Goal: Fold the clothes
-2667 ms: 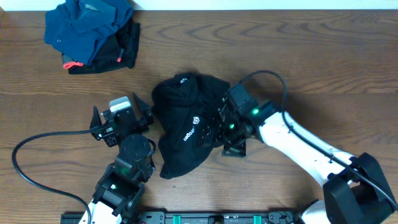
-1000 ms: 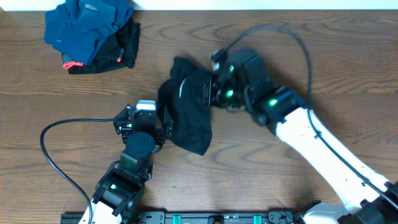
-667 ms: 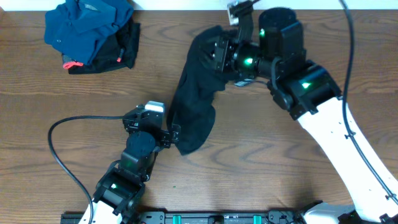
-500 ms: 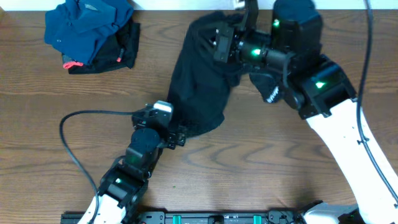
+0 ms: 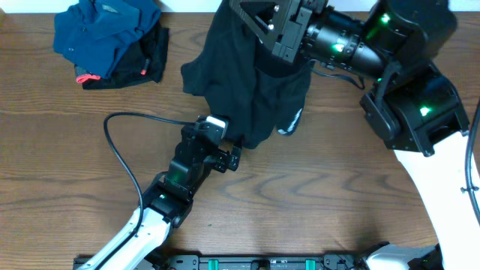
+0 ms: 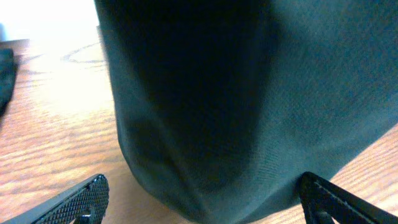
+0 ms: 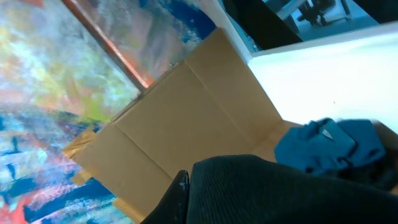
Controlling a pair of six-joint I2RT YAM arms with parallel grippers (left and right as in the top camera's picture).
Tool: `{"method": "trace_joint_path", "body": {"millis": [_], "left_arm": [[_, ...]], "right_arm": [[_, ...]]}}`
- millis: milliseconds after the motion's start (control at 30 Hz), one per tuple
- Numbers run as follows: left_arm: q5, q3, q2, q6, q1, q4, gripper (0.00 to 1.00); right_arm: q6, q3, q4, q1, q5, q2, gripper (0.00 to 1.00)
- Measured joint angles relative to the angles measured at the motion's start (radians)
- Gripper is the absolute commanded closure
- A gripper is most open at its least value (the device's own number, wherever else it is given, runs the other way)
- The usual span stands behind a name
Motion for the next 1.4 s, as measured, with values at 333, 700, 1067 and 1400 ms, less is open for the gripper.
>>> {"method": "trace_joint_path", "body": {"millis": [333, 700, 1067, 1400], "left_arm": [[-0.038, 0.000, 0.137, 0.000, 0.000, 0.235, 0.02], [-0.053, 0.000, 0.250, -0.003, 0.000, 0.364, 0.94], [-0.171, 0.000, 0.233, 0.009, 0.000, 0.361, 0.94], [-0.234, 0.000, 0.069, 0.108, 0.000, 0.360, 0.22]], "right_arm": [[0.036, 0.009, 0.018, 0.000, -0.061, -0.003, 0.92], [0.062, 0.010, 0.013, -0.037, -0.117, -0.003, 0.92], [0.014, 0.018, -0.171, -0.240, -0.126, -0.008, 0.92], [-0.256, 0.026, -0.689, -0.307, 0.170, -0.008, 0.81]]}}
